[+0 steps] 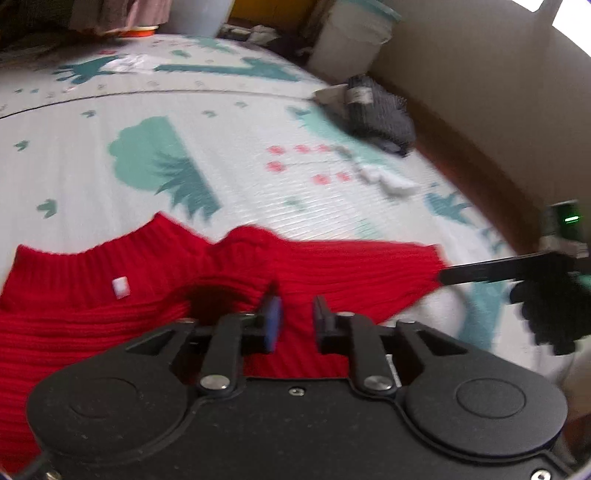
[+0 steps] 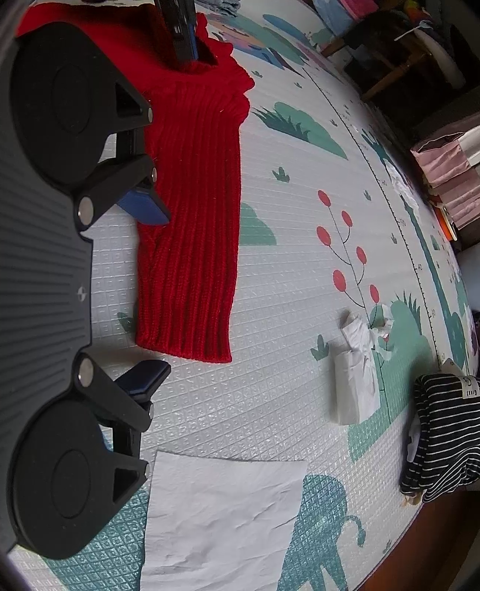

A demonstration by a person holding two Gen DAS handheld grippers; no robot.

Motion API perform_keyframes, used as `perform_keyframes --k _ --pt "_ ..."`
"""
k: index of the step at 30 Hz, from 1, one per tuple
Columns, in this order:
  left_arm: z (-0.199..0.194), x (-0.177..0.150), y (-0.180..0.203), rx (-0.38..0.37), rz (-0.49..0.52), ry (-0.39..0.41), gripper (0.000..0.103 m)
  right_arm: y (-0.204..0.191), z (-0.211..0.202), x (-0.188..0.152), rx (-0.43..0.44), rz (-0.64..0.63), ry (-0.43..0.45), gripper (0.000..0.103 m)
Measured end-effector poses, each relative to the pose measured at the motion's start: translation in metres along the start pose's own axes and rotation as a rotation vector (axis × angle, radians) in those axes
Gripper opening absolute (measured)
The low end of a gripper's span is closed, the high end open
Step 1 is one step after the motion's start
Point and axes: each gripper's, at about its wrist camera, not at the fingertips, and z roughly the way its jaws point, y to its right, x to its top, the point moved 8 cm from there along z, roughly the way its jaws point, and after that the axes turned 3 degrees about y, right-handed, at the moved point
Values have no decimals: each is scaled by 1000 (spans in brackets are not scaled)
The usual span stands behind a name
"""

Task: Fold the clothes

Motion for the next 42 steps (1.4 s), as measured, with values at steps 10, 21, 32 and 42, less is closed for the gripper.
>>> perform_keyframes --k 10,21,32,42 --pt "-132 -12 -119 392 -60 159 18 5 -2 1 26 45 12 81" --pt "-93 -52 -125 430 256 29 18 2 0 2 -3 41 -2 81" --pt "-94 -26 -95 435 332 62 25 9 -3 6 10 106 11 74" --pt "11 -33 -14 264 513 -66 23 14 -3 8 20 139 7 71"
